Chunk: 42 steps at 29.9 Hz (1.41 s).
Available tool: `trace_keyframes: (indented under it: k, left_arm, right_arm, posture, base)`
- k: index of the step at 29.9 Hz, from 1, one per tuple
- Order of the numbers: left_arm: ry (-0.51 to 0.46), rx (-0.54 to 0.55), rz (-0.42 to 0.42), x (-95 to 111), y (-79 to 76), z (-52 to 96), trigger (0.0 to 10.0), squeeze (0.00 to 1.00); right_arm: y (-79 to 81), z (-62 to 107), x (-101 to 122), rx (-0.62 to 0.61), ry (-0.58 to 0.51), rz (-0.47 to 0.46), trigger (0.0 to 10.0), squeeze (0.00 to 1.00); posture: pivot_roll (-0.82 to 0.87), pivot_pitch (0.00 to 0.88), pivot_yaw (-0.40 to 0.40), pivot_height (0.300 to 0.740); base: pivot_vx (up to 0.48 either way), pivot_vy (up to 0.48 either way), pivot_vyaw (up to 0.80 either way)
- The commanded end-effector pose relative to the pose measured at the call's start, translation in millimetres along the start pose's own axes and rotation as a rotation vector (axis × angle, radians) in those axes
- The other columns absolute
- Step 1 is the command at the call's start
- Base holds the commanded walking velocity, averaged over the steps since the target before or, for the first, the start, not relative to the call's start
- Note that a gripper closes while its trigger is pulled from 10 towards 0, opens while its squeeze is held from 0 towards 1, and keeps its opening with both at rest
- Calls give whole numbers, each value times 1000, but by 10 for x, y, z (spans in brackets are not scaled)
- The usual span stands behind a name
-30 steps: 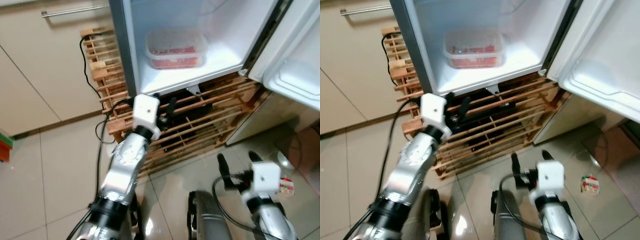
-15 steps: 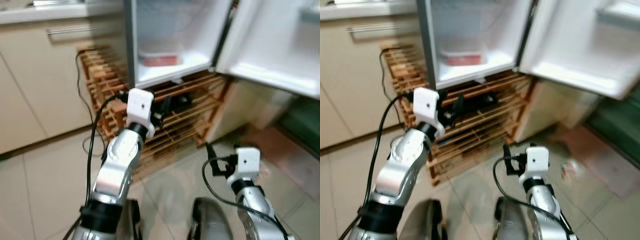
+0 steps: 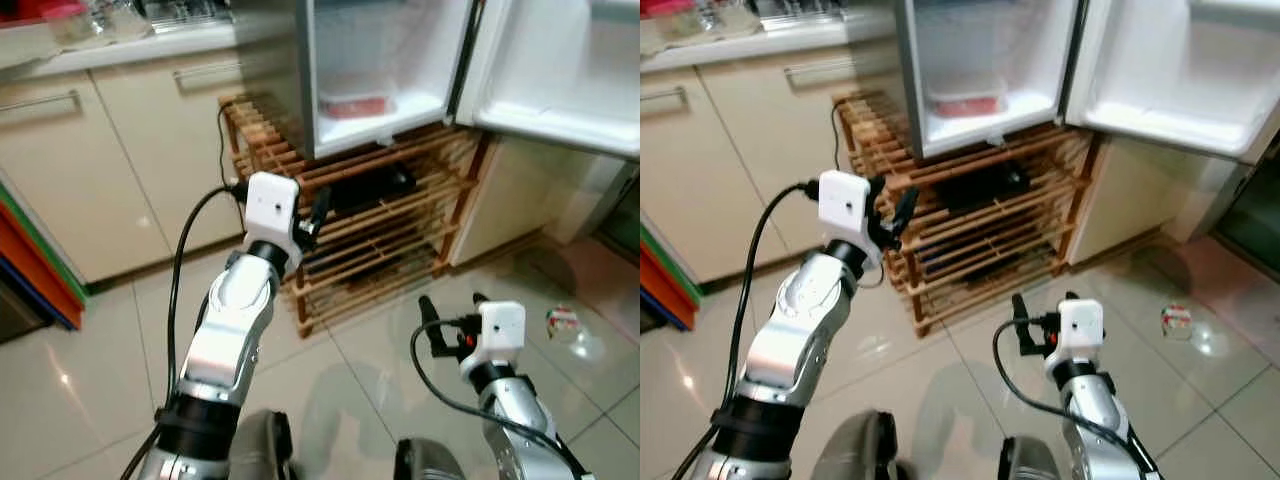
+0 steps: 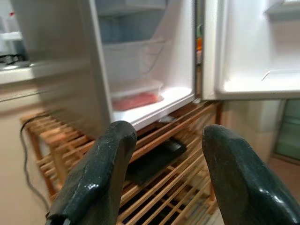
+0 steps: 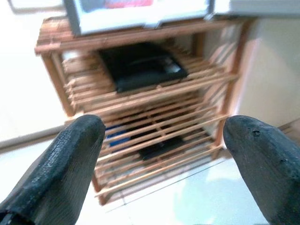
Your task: Restocking fridge
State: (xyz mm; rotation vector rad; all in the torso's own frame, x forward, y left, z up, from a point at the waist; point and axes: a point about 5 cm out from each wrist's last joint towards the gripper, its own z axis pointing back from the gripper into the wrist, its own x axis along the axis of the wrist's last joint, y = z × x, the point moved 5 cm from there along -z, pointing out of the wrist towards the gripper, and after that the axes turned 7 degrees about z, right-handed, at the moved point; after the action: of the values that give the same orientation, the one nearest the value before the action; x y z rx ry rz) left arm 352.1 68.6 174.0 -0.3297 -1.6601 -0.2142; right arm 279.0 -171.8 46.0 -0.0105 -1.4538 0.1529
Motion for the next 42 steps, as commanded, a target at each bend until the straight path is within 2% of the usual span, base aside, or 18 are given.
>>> trace_keyframes:
  k: [1, 5, 10, 15, 17, 21, 26, 29, 34, 36, 39, 42]
  left_arm:
    - [5, 18, -14, -12, 59, 12, 10000, 0]
    - [28, 49, -36, -100, 133, 65, 10000, 0]
    - [36, 43, -64, -152, 133, 135, 10000, 0]
    - [68, 38, -77, -264, 185, 277, 10000, 0]
    - [91, 48, -50, -335, 223, 374, 10000, 0]
    - [134, 113, -26, -464, 341, 433, 10000, 0]
    - [137, 151, -20, -508, 364, 418, 10000, 0]
    - [144, 160, -27, -550, 389, 424, 10000, 0]
    - [225, 222, -59, -807, 588, 572, 10000, 0]
    - [225, 250, -54, -801, 625, 546, 10000, 0]
    - [222, 261, -45, -787, 602, 411, 10000, 0]
    - [225, 259, -44, -802, 590, 386, 10000, 0]
  right_arm:
    - [-35, -34, 61, -4, -27, -12, 10000, 0]
    - [-19, -61, 61, 6, -27, -13, 10000, 0]
    - [-12, -82, 83, 17, -37, -6, 10000, 0]
    - [-26, -95, 77, 16, -36, -10, 10000, 0]
    - [-81, -94, 33, -2, -19, -17, 10000, 0]
    - [-162, -90, -19, -35, -4, -21, 10000, 0]
    - [-113, -138, -15, -21, 10, 47, 10000, 0]
    - [-70, -179, 53, -4, -21, 32, 10000, 0]
    - [-99, -137, 53, -17, -40, 43, 10000, 0]
    - [-88, -106, 32, -11, -37, 62, 10000, 0]
    - [-44, -40, -28, 10, -22, 82, 10000, 0]
    - [-29, -17, -47, 12, -21, 83, 10000, 0]
  posture:
    - [-74, 34, 20, 736]
    - [-69, 35, 14, 740]
    - [-65, 26, 10, 740]
    - [-64, 12, 8, 740]
    - [-61, 11, 4, 740]
    - [-53, 4, -9, 740]
    - [-46, 0, -16, 740]
    - [-48, 0, -13, 740]
    - [-53, 0, -10, 740]
    - [-55, 0, -8, 740]
    - [-71, 0, 1, 740]
    - [-75, 0, 7, 740]
  base:
    - [0, 0, 0]
    - [0, 0, 0]
    - [0, 0, 0]
    - [0, -111, 0]
    - [0, -394, 0]
    - [0, -470, 0]
    - [0, -480, 0]
    - [0, -480, 0]
    - [0, -480, 656]
    - [0, -480, 578]
    - [0, -477, 569]
    - [0, -472, 556]
